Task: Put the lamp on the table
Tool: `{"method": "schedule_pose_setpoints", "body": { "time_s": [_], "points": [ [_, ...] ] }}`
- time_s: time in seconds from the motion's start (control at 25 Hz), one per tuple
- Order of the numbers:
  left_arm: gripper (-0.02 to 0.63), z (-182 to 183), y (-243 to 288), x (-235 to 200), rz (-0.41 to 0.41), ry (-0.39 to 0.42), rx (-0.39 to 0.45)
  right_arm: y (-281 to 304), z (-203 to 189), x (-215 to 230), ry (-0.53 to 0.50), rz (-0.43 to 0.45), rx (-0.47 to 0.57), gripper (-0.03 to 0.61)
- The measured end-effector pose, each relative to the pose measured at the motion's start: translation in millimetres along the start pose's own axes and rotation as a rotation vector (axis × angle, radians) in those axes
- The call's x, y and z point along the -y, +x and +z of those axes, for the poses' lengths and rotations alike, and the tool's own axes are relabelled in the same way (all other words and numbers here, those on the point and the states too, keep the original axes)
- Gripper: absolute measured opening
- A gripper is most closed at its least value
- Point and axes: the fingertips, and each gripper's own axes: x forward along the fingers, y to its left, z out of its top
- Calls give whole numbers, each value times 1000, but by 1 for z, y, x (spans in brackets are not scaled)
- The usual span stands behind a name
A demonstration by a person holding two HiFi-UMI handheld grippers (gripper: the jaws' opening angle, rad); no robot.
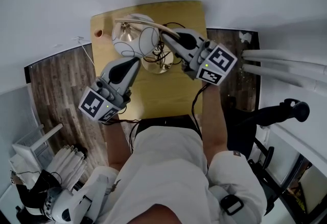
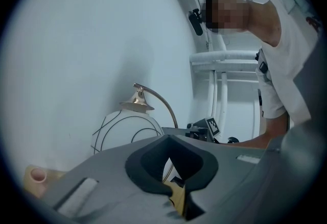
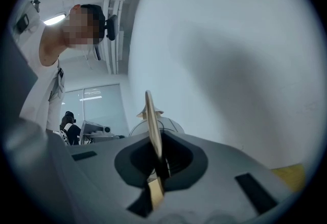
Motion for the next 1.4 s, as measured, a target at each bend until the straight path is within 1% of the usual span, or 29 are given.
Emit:
{"method": "schedule_pose_setpoints", "body": {
  "time_s": [0.2,0.52,0.76,0.96,1.2,1.4],
  "points": [
    [0,0,-1,0,12,-7,-7,3,-6,-6,-12,9,-21,-1],
    [0,-4,-5,3,4,-19,-32,0,-15,-16,-47,15,-33,0],
    [0,-6,-5,5,12,-38,-22,-2,-22,-19,-76,20,-47,0],
    [0,-6,-11,25,0,-36,-28,-13,-24,-37,-109,23,-54,0],
    [0,-13,-9,24,-9,-51,-42,-5,-33,-38,-137,31,-79,2],
    [0,-15,-14,46,-27,-58,-48,-13,-34,-57,-157,38,-75,6]
  ]
}}
